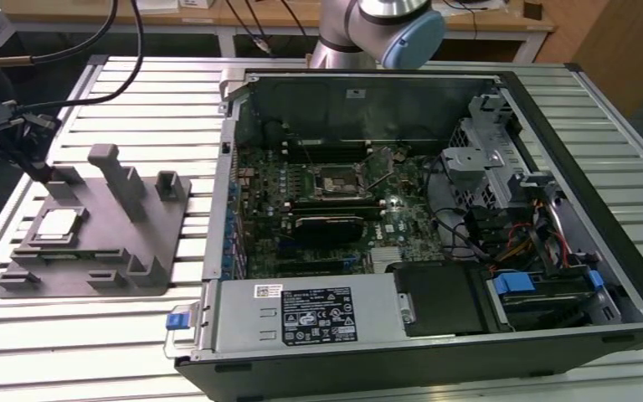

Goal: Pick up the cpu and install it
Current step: 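Pick up the cpu and move it towards the insertion slot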

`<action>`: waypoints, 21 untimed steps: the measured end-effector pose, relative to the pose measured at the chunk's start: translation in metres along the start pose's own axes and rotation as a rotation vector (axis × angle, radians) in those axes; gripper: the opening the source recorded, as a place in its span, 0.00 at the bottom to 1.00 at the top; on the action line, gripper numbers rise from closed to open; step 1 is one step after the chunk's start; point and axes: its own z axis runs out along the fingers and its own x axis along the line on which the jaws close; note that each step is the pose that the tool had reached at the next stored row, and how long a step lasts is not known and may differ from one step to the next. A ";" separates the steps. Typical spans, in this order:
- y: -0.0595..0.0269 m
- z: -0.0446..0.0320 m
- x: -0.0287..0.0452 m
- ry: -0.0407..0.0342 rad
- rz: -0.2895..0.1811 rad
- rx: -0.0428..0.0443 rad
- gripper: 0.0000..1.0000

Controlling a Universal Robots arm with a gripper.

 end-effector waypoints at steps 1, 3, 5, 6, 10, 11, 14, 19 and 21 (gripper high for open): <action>-0.0001 0.0013 0.0002 0.0000 0.000 0.0000 0.11; -0.0002 0.0039 0.0009 -0.0001 0.000 -0.0001 0.11; -0.0004 0.0061 0.0015 -0.0001 0.000 -0.0001 0.11; -0.0005 0.0070 0.0017 -0.0001 0.000 0.0000 0.11; -0.0007 0.0110 0.0024 0.0000 0.000 0.0000 0.11; -0.0007 0.0118 0.0025 0.0000 0.000 0.0000 0.11; -0.0009 0.0142 0.0031 0.0000 0.000 0.0000 0.11; -0.0012 0.0188 0.0040 -0.0001 0.000 0.0000 0.11; -0.0014 0.0210 0.0043 -0.0001 0.000 -0.0001 0.11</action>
